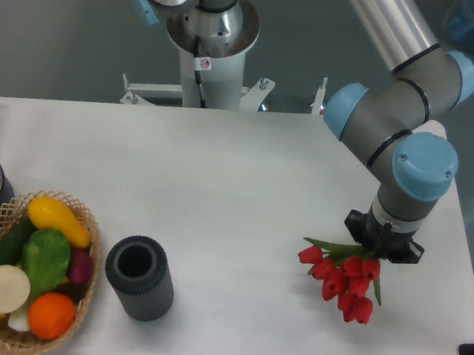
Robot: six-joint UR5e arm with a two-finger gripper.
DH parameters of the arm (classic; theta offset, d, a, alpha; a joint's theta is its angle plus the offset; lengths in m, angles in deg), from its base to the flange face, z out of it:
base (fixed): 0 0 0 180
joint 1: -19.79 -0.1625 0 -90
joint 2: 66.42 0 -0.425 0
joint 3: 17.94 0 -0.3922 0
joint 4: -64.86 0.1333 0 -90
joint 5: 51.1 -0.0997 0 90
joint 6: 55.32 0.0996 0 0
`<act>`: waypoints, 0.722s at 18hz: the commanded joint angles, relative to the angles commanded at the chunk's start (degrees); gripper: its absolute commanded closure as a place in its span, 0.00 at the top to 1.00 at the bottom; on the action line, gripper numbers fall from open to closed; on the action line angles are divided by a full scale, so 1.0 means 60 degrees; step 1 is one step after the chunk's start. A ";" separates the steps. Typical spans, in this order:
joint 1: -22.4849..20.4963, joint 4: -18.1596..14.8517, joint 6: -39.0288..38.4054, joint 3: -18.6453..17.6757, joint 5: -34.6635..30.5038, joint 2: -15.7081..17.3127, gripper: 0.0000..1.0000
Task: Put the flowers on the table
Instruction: 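Lower the gripper holding the red tulips toward the table surface, then open the gripper to release the tulips onto the table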
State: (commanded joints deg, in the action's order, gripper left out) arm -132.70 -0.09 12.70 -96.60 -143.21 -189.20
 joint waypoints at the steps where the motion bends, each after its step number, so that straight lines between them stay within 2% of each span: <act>1: 0.0000 0.0000 0.0000 -0.0015 0.0000 0.0000 0.45; 4: -0.0015 0.0000 0.0029 -0.0059 0.0059 0.0014 0.68; 6: -0.0015 0.0015 0.0029 -0.0132 0.0117 0.0058 0.76; 8: -0.0029 0.0058 0.0000 -0.0219 0.0088 0.0102 1.00; 13: -0.0073 0.0629 -0.0029 -0.0380 0.0029 0.0336 1.00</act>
State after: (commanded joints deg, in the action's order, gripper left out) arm -133.14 3.68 12.53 -98.89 -143.03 -187.19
